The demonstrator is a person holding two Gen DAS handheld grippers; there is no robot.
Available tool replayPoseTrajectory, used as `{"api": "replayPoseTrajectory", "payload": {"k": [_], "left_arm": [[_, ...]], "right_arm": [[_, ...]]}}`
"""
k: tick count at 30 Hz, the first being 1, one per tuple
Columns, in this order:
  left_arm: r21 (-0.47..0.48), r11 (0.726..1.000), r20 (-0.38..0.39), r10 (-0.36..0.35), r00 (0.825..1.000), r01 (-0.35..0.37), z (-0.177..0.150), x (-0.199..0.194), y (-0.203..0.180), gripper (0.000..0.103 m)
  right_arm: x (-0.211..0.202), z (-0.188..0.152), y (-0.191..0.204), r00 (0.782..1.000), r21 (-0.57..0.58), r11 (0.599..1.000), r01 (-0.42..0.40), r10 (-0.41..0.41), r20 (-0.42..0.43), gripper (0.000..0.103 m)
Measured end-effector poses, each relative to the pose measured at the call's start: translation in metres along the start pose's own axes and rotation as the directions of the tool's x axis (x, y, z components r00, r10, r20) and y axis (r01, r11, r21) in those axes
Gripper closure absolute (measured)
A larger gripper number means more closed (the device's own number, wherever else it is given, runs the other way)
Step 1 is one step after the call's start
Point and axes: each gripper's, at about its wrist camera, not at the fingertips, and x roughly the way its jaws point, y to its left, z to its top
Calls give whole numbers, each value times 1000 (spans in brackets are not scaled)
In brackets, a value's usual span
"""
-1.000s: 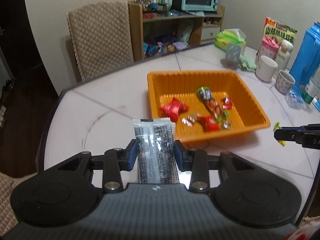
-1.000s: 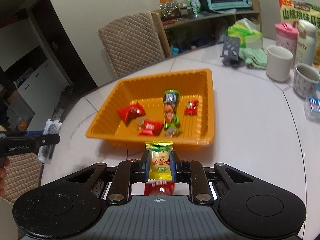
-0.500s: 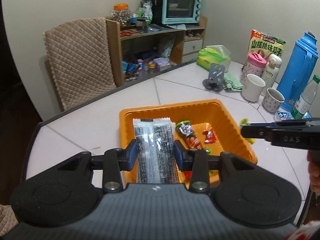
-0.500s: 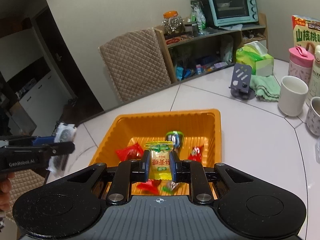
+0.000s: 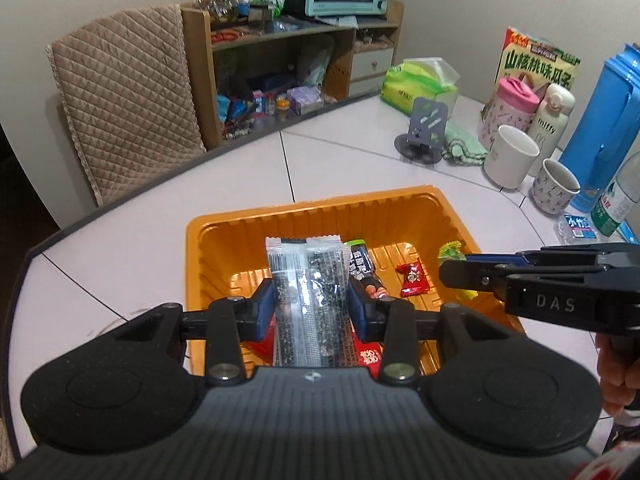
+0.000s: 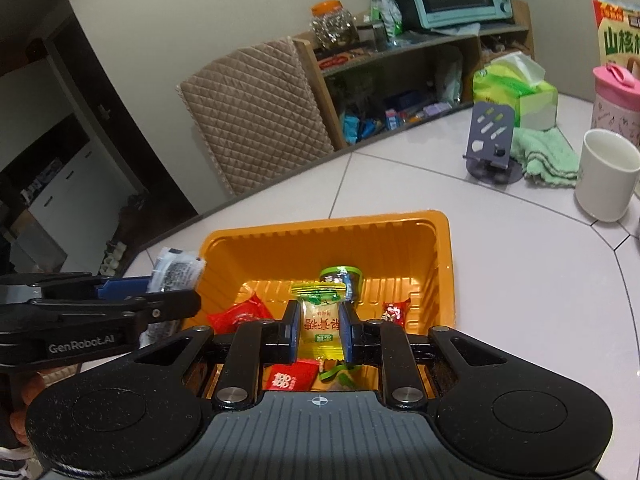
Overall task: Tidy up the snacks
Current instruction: 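Carry the seaweed pack and yellow candy up over the orange tray, then open both grippers to drop the seaweed pack and yellow candy into the tray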
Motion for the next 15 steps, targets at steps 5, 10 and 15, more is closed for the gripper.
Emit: {"api": "replayPoseTrajectory", "payload": {"k": [5, 10, 15], "left_arm": [[-3, 1000, -29, 0, 1000, 0, 4, 21, -2, 68], [-7, 1000, -45, -8, 999, 7, 9, 36, -4, 68], [-8, 1000, -62, -8, 998, 8, 12, 48, -6, 68]], "right_arm": [[12, 4, -6, 1000, 5, 1000, 15, -15, -7, 82], [18, 8, -13, 1000, 15, 1000, 25, -25, -8, 82], [22, 10, -17, 999, 22, 999, 34, -34, -11, 82]]}}
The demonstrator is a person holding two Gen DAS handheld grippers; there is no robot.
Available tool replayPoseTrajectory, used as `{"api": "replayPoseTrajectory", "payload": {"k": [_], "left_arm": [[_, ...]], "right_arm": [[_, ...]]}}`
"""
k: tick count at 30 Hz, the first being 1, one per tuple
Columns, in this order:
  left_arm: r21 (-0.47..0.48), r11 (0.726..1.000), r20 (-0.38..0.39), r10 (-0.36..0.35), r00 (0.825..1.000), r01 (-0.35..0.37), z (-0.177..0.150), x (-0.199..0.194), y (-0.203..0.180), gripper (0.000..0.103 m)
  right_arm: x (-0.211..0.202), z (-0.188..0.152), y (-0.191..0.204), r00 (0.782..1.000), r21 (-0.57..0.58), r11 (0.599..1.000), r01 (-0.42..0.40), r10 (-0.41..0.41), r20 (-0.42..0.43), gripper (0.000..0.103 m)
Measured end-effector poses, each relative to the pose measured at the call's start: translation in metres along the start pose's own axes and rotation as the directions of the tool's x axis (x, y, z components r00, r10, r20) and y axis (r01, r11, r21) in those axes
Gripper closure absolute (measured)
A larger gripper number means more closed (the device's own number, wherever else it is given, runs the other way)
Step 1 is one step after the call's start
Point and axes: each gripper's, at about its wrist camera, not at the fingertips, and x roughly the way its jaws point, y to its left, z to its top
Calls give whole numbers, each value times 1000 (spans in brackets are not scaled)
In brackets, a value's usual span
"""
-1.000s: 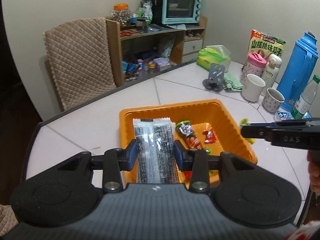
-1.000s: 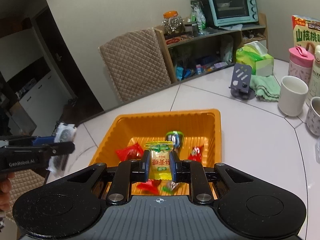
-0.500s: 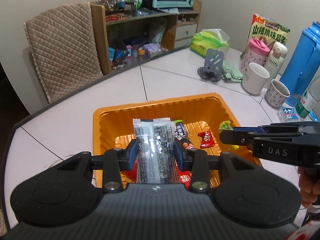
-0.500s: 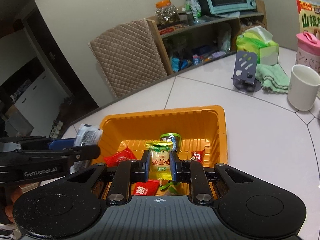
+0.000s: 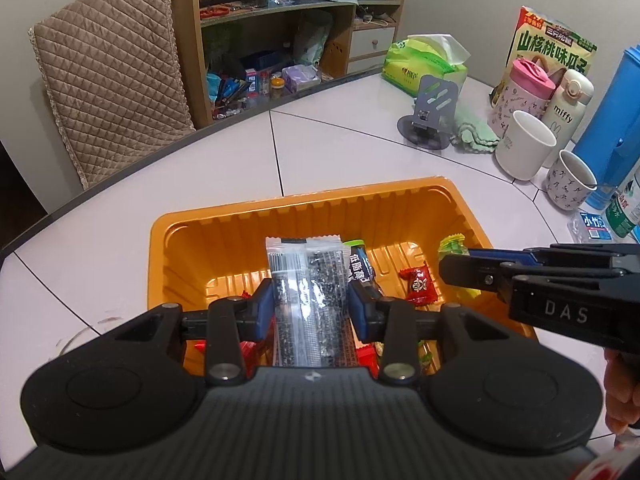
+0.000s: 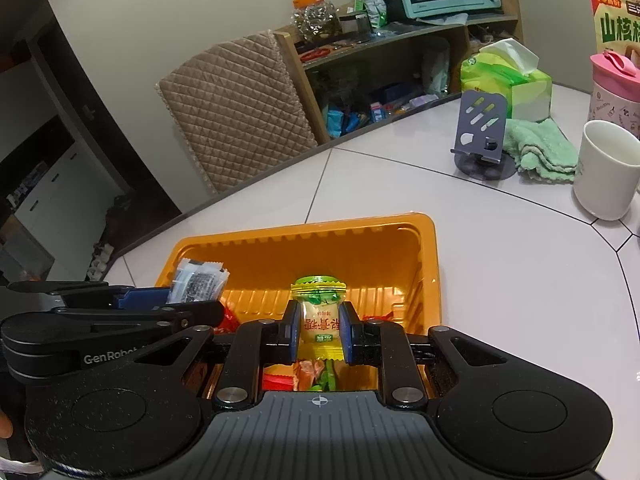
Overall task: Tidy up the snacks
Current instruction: 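Open both grippers to drop the seaweed pack and yellow candy into the tray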
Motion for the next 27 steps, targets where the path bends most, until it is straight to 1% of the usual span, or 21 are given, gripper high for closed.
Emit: {"api": "replayPoseTrajectory", "payload": {"k": [11, 12, 14, 18, 20, 27], "left_arm": [[-13, 1000, -23, -3, 1000, 2, 2, 15, 3, 67], [-17, 1000, -18, -2, 1000, 1, 3, 14, 4, 67], [-19, 1000, -7, 0, 1000, 0, 4, 12, 6, 61], [-18, 1000, 0, 15, 1000, -15, 5, 8, 9, 60], [-25, 1000, 1, 17, 1000, -17, 5, 5, 12, 58], [-44, 999, 11, 22, 1000, -21, 0, -11, 22, 57]], "right_arm": [[3, 0, -6, 1000, 16, 1000, 9, -9, -1, 82], [3, 1, -7, 1000, 17, 1000, 9, -9, -1, 82], [3, 1, -8, 1000, 19, 1000, 10, -10, 2, 82], [0, 2, -8, 1000, 20, 1000, 8, -8, 6, 82], [-2, 2, -8, 1000, 20, 1000, 6, -6, 8, 82], [-12, 2, -8, 1000, 16, 1000, -1, 1, 11, 82]]}}
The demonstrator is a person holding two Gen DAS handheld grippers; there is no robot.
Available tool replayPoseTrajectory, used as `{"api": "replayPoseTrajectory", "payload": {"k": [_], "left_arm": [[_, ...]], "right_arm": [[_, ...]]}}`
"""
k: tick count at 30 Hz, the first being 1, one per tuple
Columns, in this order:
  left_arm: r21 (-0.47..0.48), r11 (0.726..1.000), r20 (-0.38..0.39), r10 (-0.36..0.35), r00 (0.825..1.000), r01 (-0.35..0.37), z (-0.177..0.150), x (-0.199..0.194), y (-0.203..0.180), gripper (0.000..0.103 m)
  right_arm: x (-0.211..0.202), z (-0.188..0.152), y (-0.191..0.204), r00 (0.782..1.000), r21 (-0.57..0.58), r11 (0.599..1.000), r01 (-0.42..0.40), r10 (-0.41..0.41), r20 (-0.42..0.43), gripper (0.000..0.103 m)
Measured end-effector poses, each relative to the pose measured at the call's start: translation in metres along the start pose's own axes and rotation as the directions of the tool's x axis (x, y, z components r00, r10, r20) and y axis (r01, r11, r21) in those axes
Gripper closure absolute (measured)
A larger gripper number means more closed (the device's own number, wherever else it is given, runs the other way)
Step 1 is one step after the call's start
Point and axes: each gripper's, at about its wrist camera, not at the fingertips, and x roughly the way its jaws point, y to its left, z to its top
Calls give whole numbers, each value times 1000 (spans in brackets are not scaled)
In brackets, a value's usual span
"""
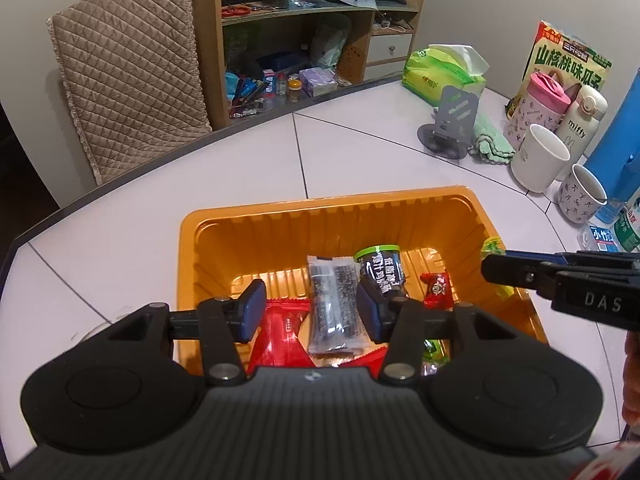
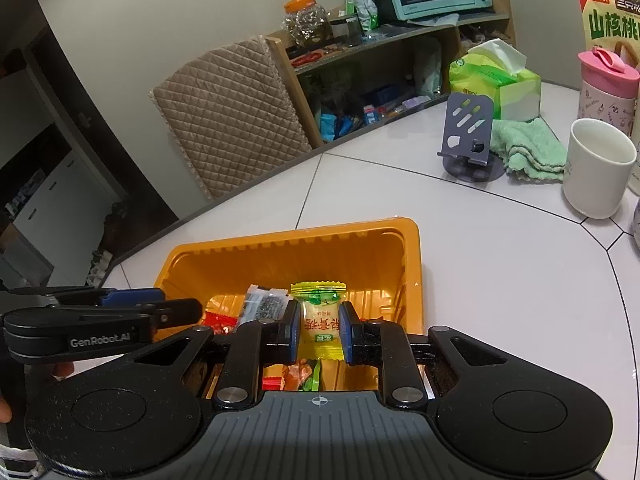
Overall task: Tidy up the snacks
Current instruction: 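Open both grippers to drop the seaweed pack and yellow candy into the tray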
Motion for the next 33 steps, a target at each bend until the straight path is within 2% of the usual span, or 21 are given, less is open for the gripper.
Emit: {"api": "replayPoseTrajectory", "payload": {"k": [6, 21, 23, 27, 30, 32, 33], "left_arm": [[-26, 1000, 11, -4, 1000, 4, -8, -18, 8, 52], [-54, 998, 28, 19, 999, -18, -34, -60, 16, 50], [-52, 998, 32, 30, 999, -28, -36, -64, 16, 43], [-51, 998, 41, 37, 998, -35, -41, -73, 16, 42], [-58, 998, 47, 40, 998, -37, -45, -81, 17, 34], [-60, 997, 50, 45, 998, -42, -48, -86, 17, 33], [-61, 997, 50, 48, 998, -45, -49, -88, 17, 33]], "right_arm": [[-9, -4, 0, 1000, -3, 1000, -5, 5, -7, 82], [-22, -23, 3, 999, -14, 1000, 24, -24, -27, 82], [-24, -22, 3, 1000, -8, 1000, 21, -21, -20, 82], [-26, -17, 2, 1000, 16, 1000, 19, -19, -14, 81], [-31, -15, 2, 1000, 33, 999, 18, -18, 6, 77], [-34, -14, 2, 1000, 37, 999, 12, -12, 20, 59], [-37, -14, 3, 999, 39, 999, 9, -11, 31, 53]]}}
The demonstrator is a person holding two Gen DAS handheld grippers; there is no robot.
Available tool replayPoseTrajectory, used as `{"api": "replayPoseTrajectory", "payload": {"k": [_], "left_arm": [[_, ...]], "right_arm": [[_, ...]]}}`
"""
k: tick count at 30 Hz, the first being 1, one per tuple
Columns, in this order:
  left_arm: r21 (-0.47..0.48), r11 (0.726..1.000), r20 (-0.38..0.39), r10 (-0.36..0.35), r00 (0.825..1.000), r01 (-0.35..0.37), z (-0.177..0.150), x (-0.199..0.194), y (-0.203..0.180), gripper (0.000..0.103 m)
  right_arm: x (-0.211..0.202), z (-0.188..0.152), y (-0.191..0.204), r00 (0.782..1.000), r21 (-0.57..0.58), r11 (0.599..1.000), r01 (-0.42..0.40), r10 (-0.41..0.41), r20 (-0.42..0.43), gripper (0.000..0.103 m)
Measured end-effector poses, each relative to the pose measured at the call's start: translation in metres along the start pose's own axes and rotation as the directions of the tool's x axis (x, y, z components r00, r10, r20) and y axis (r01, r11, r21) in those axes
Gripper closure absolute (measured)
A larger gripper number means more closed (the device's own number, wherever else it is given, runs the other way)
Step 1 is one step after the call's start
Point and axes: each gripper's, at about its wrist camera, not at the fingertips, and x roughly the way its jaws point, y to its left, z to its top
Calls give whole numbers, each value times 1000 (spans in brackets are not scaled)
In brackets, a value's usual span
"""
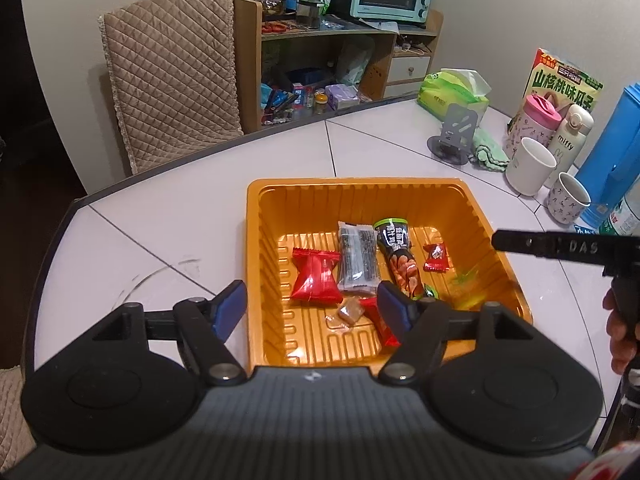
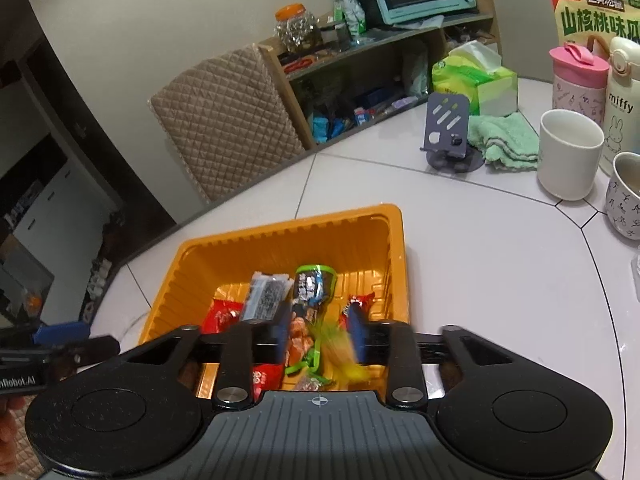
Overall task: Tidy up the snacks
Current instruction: 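Open both grippers to drop the seaweed pack and yellow candy into the tray, then move both open tools back toward the two red candies on the table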
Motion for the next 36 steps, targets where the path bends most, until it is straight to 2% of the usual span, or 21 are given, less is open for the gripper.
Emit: {"api": "replayPoseTrajectory", "payload": {"k": [1, 2, 15, 22, 36], "left_arm": [[-2, 1000, -1, 3, 1000, -3, -2, -3, 1, 31], [-6, 1000, -1, 6, 1000, -6, -3, -5, 1, 28], [-12, 999, 18, 34, 999, -34, -23, -45, 7, 19], [35, 997, 41, 75, 996, -76, -37, -68, 3, 9], [18, 998, 12, 57, 998, -57, -85, -97, 2, 6]], "right_arm": [[-3, 0, 0, 1000, 1, 1000, -1, 1, 13, 46], [-5, 0, 1, 1000, 1, 1000, 0, 0, 21, 45], [-49, -19, 4, 999, 32, 999, -25, 23, 43, 42], [-76, -39, 9, 999, 31, 999, -21, 19, 45, 34], [-116, -100, 36, 1000, 7, 1000, 16, -16, 5, 25]]}}
